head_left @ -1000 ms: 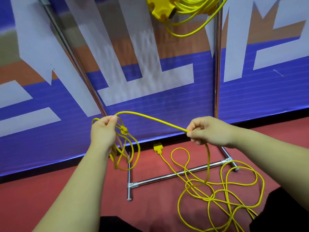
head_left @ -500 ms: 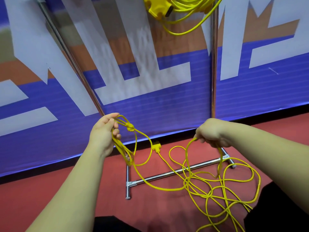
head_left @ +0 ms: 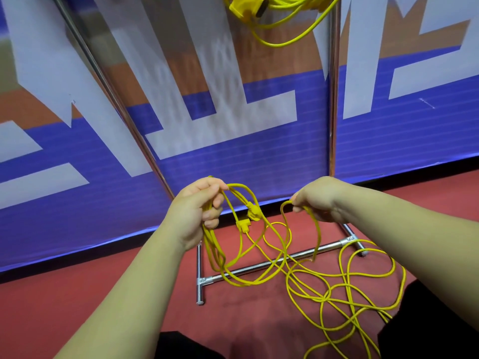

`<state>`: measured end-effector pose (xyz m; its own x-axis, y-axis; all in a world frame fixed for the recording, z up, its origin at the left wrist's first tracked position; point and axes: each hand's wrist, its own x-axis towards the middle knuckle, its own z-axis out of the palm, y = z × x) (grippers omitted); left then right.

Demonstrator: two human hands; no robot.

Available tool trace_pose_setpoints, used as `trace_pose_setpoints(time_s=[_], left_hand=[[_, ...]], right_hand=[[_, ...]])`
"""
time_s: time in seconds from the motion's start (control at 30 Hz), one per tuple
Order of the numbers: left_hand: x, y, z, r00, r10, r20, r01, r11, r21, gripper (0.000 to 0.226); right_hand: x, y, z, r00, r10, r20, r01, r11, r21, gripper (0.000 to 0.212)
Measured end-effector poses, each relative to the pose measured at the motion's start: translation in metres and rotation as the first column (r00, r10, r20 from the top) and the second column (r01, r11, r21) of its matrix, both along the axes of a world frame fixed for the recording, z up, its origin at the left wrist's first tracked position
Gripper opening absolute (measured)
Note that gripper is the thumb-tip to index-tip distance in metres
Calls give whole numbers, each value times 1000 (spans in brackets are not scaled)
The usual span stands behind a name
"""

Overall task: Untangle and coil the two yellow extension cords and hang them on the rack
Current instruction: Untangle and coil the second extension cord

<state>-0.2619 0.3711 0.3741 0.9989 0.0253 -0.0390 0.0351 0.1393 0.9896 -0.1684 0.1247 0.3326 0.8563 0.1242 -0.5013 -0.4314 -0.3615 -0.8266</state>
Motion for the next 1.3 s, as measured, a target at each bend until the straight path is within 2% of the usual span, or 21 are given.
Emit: trace_pose_setpoints(time_s=[0.27, 0.37, 0.47, 0.6, 0.67, 0.77, 0.9, 1.07, 1.13, 1.17, 1.23, 1.3], left_hand=[[1, -19, -11, 998, -56, -41, 61, 988, 144, 7], [0, -28, -15, 995, -72, -68, 84, 976, 199, 23], [-3, -38, -17, 993, -93, -69, 109, 958, 267, 26], [-4, -46, -17, 999, -43, 29, 22, 854, 520, 34], [-5, -51, -19, 995, -48, 89, -13, 812, 583, 42], [-7, -57, -22, 991, -43, 127, -47, 778, 627, 57], [-7, -63, -25, 988, -16, 153, -79, 801, 593, 66], [-1, -61, -23, 988, -18, 151, -85, 759, 646, 43], [1, -56, -17, 993, -39, 110, -36, 793, 608, 40], [2, -52, -13, 994, -48, 94, -16, 813, 582, 41], [1, -45, -5, 995, -67, 72, 22, 866, 499, 45], [-3, -41, 4, 992, -112, 57, 81, 915, 395, 49]], right_hand=[[-2, 4, 8, 998, 57, -7, -55, 987, 153, 14], [-5, 5, 15, 998, 62, 20, -65, 979, 193, 12], [-9, 6, 19, 998, 52, 20, -55, 973, 222, 15], [-11, 8, 25, 1000, 16, 9, -18, 965, 261, 19], [-12, 8, 28, 1000, -3, -11, 6, 953, 304, 19], [-16, 10, 33, 999, -17, -39, 31, 917, 397, 7], [-20, 14, 41, 997, -54, -51, 73, 851, 520, 3], [-27, 13, 49, 999, -29, -18, 33, 791, 611, 5], [-26, 9, 50, 992, -28, 127, -43, 849, 527, 7], [-23, 5, 50, 961, -10, 276, -105, 911, 399, 13], [-17, -2, 49, 864, 90, 496, -188, 971, 151, 38], [-16, -6, 47, 834, 216, 507, -304, 948, 97, 75]])
